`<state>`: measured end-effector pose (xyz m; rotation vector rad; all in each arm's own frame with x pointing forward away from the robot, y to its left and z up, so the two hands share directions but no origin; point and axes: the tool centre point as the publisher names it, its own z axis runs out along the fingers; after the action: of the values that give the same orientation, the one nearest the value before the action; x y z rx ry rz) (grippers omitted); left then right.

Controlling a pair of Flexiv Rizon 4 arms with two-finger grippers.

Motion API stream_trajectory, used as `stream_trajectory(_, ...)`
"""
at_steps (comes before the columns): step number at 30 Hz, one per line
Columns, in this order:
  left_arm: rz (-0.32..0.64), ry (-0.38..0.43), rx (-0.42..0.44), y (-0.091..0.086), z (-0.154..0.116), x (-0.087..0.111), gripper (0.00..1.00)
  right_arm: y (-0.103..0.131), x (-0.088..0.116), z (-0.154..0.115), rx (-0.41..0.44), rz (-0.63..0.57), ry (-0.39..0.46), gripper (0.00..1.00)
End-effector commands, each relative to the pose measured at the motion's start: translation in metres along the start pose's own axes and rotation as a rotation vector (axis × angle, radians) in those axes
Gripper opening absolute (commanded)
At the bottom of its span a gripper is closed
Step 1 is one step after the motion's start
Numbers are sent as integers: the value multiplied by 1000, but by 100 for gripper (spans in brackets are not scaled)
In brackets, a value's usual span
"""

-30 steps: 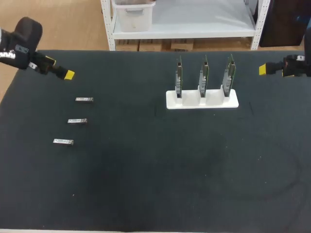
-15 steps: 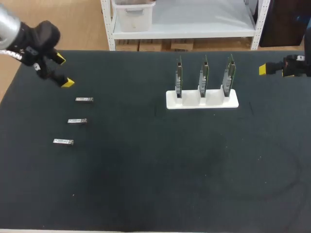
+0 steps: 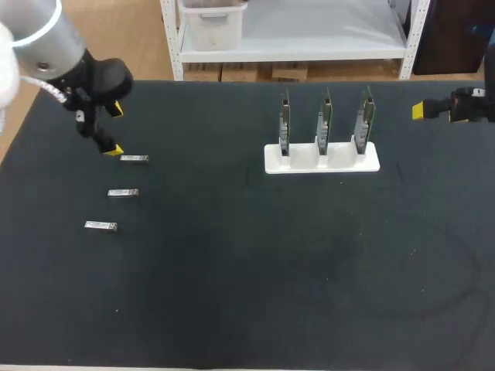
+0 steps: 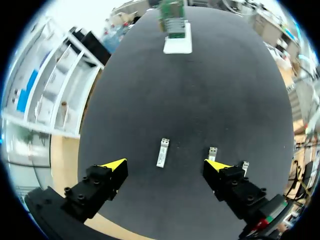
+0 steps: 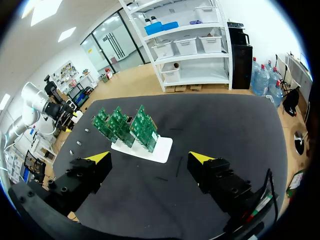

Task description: Pick up the optical module with the left hand, and insert it into the network port with the right hand.

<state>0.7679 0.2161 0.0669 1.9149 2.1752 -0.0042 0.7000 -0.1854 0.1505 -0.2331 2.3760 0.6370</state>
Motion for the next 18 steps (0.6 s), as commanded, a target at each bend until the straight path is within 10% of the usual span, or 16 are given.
stream_trajectory(1,-6,128,40,8,13,-1,100,1,0,0,3,1,-1,100)
stream_trajectory(18,39,161,102,1,49,20,100,1,0,0,3,1,-1,100)
